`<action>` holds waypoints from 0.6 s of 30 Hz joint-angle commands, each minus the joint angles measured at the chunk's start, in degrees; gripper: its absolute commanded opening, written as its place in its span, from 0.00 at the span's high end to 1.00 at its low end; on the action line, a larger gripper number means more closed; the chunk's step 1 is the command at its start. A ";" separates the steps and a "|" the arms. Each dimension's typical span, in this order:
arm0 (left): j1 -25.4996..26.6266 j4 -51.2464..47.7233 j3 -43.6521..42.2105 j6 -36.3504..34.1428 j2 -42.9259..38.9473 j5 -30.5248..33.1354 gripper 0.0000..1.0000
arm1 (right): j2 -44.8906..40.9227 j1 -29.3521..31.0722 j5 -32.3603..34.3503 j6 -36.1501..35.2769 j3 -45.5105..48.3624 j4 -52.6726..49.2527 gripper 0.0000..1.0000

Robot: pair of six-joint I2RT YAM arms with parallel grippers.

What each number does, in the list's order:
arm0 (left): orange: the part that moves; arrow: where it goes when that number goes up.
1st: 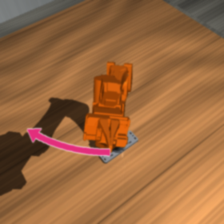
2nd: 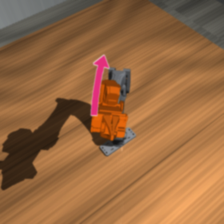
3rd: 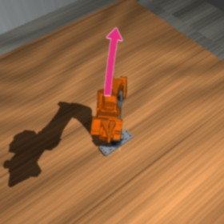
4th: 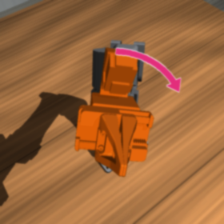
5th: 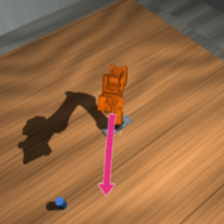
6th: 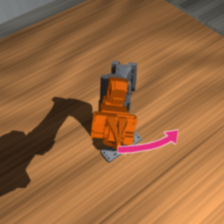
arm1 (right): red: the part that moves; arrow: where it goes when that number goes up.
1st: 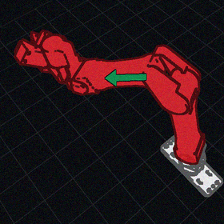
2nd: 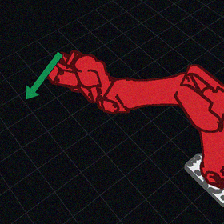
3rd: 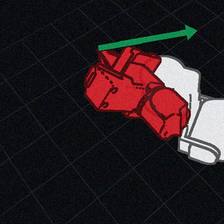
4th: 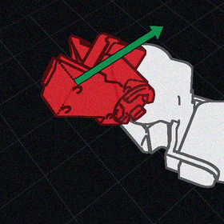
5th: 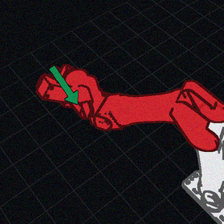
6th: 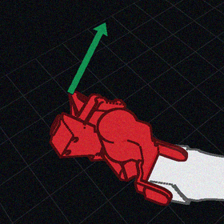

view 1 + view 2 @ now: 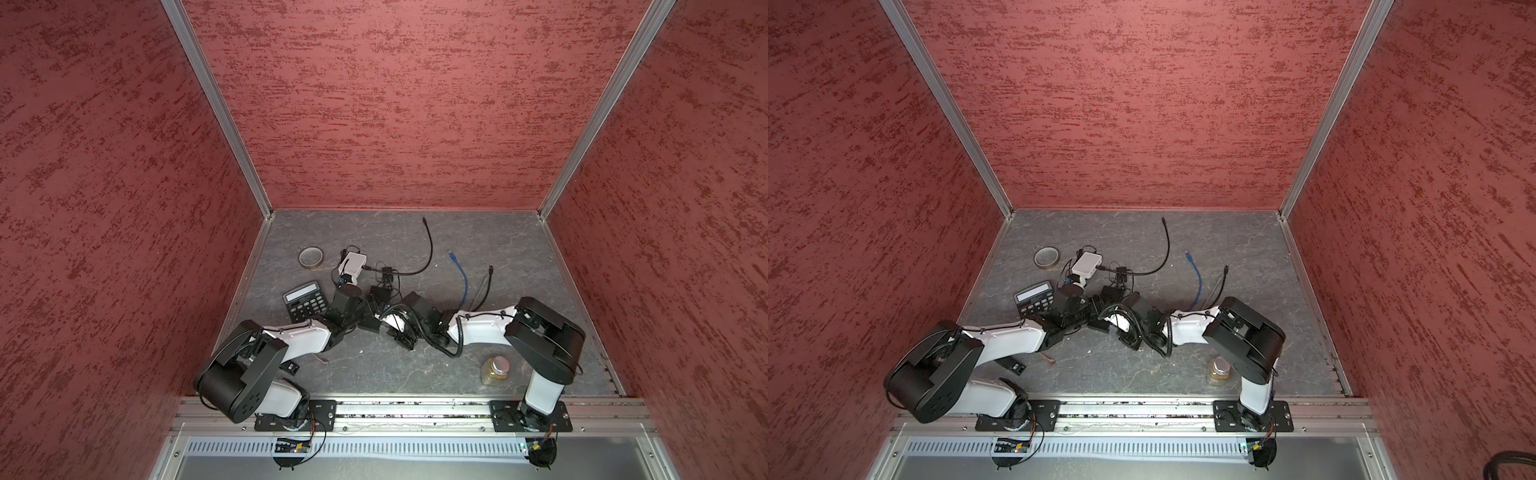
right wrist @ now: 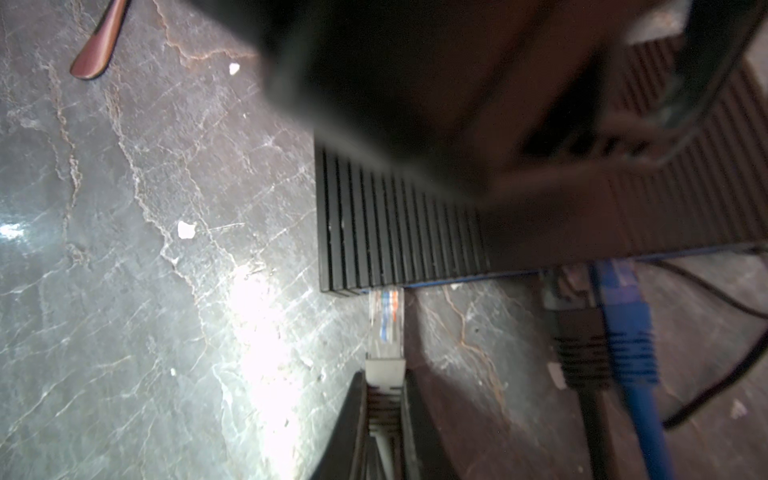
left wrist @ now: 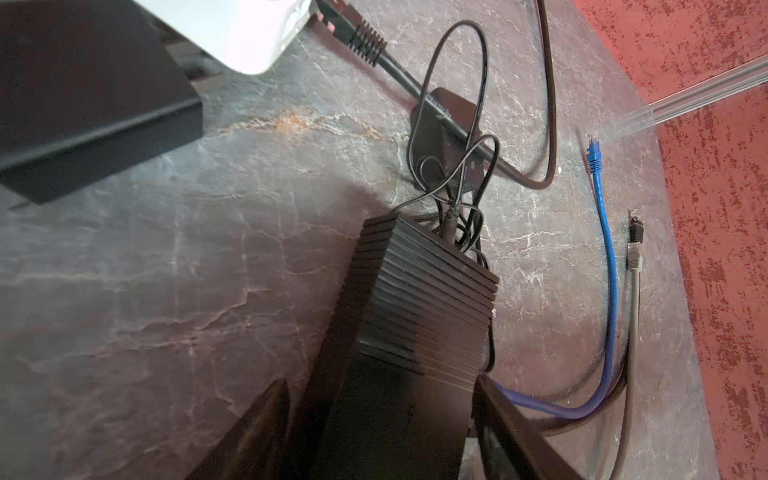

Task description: Insert the plug into the switch port

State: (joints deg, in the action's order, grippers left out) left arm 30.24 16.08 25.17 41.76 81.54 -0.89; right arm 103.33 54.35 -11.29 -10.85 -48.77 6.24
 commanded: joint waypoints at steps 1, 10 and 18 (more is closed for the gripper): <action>0.93 -0.06 -0.13 1.20 0.74 1.42 0.30 | -0.59 0.85 2.06 1.61 -0.52 2.56 0.92; 2.67 -0.54 0.72 1.55 1.84 1.50 0.30 | -1.23 1.54 5.00 1.26 -0.86 6.59 0.92; 3.89 1.03 1.15 2.50 4.07 1.32 0.31 | -1.20 3.79 3.26 -1.43 -2.65 4.09 0.92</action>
State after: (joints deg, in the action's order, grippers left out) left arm 32.58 16.53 25.50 42.78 83.83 2.96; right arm 103.31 56.27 -6.98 -11.00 -48.80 7.07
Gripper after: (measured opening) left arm 0.689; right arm 0.135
